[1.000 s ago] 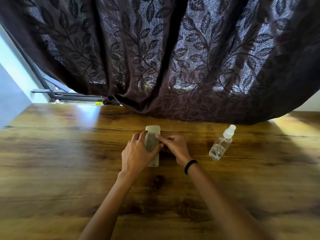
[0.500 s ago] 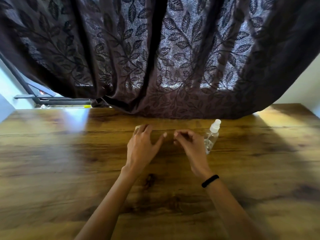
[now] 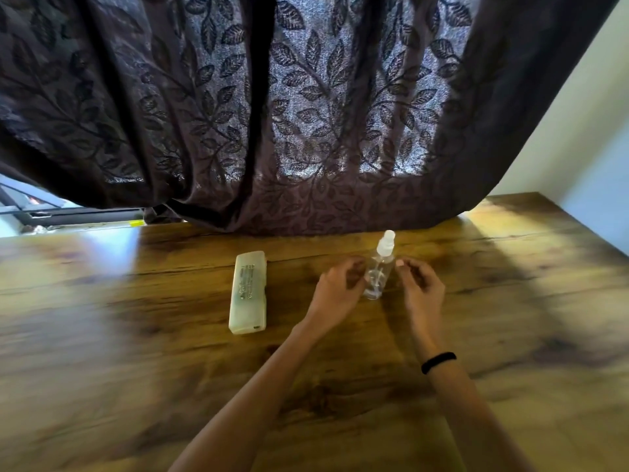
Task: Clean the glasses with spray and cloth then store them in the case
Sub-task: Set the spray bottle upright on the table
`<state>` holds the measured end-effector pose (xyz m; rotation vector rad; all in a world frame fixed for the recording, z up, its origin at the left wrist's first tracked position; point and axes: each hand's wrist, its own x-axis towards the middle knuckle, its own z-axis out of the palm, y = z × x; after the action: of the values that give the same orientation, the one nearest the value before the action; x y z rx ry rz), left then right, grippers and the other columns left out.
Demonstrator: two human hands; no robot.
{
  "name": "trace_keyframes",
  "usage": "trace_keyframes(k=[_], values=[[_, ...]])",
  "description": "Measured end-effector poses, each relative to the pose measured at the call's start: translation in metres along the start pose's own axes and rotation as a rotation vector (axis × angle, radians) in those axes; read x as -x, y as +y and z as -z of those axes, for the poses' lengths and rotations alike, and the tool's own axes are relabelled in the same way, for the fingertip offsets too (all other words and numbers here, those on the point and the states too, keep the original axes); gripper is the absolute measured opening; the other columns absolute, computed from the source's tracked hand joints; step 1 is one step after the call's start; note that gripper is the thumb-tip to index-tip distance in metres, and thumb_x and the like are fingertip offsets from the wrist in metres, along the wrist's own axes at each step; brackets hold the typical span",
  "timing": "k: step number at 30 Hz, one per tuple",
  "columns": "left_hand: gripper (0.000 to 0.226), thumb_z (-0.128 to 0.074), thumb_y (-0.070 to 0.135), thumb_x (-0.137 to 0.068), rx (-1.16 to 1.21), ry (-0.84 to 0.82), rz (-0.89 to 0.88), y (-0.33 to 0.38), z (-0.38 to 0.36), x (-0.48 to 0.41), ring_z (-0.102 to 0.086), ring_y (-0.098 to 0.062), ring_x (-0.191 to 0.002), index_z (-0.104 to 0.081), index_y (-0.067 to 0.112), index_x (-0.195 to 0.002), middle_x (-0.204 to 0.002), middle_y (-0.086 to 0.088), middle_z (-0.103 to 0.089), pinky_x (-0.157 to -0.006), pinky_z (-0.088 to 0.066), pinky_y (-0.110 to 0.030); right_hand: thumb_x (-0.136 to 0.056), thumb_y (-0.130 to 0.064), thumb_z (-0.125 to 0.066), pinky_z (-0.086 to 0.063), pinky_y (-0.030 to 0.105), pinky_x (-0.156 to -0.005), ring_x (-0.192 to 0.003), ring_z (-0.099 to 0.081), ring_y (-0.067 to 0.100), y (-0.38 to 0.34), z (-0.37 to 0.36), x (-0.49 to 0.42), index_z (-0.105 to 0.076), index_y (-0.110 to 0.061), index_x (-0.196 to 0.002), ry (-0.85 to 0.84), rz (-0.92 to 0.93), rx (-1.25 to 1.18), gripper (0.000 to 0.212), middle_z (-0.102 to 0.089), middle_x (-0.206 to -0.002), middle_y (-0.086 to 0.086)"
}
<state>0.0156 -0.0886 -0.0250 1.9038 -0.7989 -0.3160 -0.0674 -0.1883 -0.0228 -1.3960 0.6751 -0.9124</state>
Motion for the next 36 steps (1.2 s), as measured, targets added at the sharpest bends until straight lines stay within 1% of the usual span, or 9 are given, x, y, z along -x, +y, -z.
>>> trace_keyframes(k=[3, 6, 12, 15, 21, 24, 27, 32, 36], values=[[0.033, -0.062, 0.018, -0.087, 0.021, 0.011, 0.01, -0.001, -0.004, 0.001, -0.058, -0.001, -0.093, -0.056, 0.014, -0.119, -0.111, 0.0, -0.066, -0.07, -0.041, 0.0, -0.09, -0.018, -0.056, -0.05, 0.046, -0.089, -0.1, -0.061, 0.034, 0.013, -0.004, 0.008, -0.063, -0.001, -0.103, -0.034, -0.107, -0.052, 0.022, -0.066, -0.105, 0.019], [0.031, -0.061, 0.018, -0.087, 0.032, 0.024, 0.018, -0.002, 0.002, 0.001, -0.057, 0.002, -0.09, -0.057, 0.016, -0.118, -0.11, 0.002, -0.066, -0.067, -0.04, 0.003, -0.09, -0.019, -0.056, -0.048, 0.053, -0.093, -0.102, -0.061, 0.036, 0.012, -0.015, 0.011, -0.063, -0.003, -0.104, -0.04, -0.118, -0.07, 0.023, -0.066, -0.106, 0.02], [0.033, -0.061, 0.021, -0.087, -0.001, 0.188, 0.035, -0.007, 0.041, 0.0, -0.058, 0.001, -0.09, -0.057, 0.015, -0.119, -0.11, 0.002, -0.066, -0.074, -0.043, -0.006, -0.094, -0.024, -0.049, -0.052, 0.032, -0.081, -0.09, -0.065, 0.012, 0.004, -0.058, 0.01, -0.066, -0.016, -0.1, -0.167, -0.084, -0.068, 0.02, -0.069, -0.097, 0.002], [0.03, -0.06, 0.01, -0.086, 0.058, 0.265, 0.076, -0.014, 0.073, -0.002, -0.062, -0.013, -0.097, -0.058, 0.013, -0.116, -0.107, -0.003, -0.067, -0.084, -0.049, -0.024, -0.095, -0.025, -0.047, -0.051, 0.036, -0.088, -0.101, -0.063, 0.02, -0.001, -0.093, 0.009, -0.063, -0.015, -0.104, -0.291, -0.115, -0.066, 0.021, -0.067, -0.107, 0.007], [0.03, -0.056, 0.0, -0.083, 0.04, 0.357, 0.141, -0.032, 0.112, -0.006, -0.064, -0.015, -0.092, -0.06, 0.007, -0.113, -0.1, -0.007, -0.069, -0.083, -0.052, -0.029, -0.096, -0.012, -0.042, -0.051, 0.038, -0.09, -0.1, -0.061, 0.019, 0.001, -0.142, 0.01, -0.059, -0.014, -0.114, -0.53, -0.118, -0.003, 0.025, -0.063, -0.111, 0.006], [0.031, -0.058, 0.004, -0.084, 0.027, 0.354, 0.156, -0.038, 0.116, -0.007, -0.064, -0.014, -0.093, -0.061, 0.009, -0.114, -0.102, -0.007, -0.07, -0.083, -0.051, -0.026, -0.096, -0.015, -0.041, -0.053, 0.016, -0.07, -0.079, -0.064, -0.002, 0.008, -0.151, 0.008, -0.056, -0.013, -0.119, -0.556, -0.144, 0.023, 0.027, -0.064, -0.099, -0.003], [0.029, -0.058, 0.006, -0.085, 0.001, 0.357, 0.169, -0.044, 0.115, -0.005, -0.062, -0.008, -0.089, -0.061, 0.01, -0.114, -0.103, -0.004, -0.069, -0.071, -0.045, -0.005, -0.097, -0.018, -0.041, -0.044, 0.001, -0.054, -0.065, -0.058, -0.018, 0.014, -0.152, 0.008, -0.056, -0.014, -0.118, -0.573, -0.152, 0.059, 0.026, -0.06, -0.088, -0.016], [0.028, -0.059, 0.006, -0.085, -0.048, 0.411, 0.166, -0.044, 0.11, -0.005, -0.061, -0.01, -0.092, -0.06, 0.009, -0.114, -0.105, -0.004, -0.068, -0.065, -0.039, 0.002, -0.096, -0.029, -0.042, -0.041, 0.01, -0.065, -0.088, -0.056, -0.008, 0.014, -0.145, 0.006, -0.053, -0.021, -0.124, -0.607, -0.157, 0.107, 0.031, -0.058, -0.107, -0.01], [0.039, -0.06, 0.006, -0.085, -0.093, 0.497, 0.119, -0.036, 0.114, -0.004, -0.061, -0.013, -0.094, -0.053, 0.008, -0.123, -0.108, -0.009, -0.067, -0.083, -0.048, -0.024, -0.095, -0.035, -0.044, -0.036, 0.013, -0.081, -0.111, -0.043, 0.005, 0.006, -0.136, 0.001, -0.044, -0.018, -0.134, -0.589, -0.103, 0.154, 0.042, -0.047, -0.137, 0.002]])
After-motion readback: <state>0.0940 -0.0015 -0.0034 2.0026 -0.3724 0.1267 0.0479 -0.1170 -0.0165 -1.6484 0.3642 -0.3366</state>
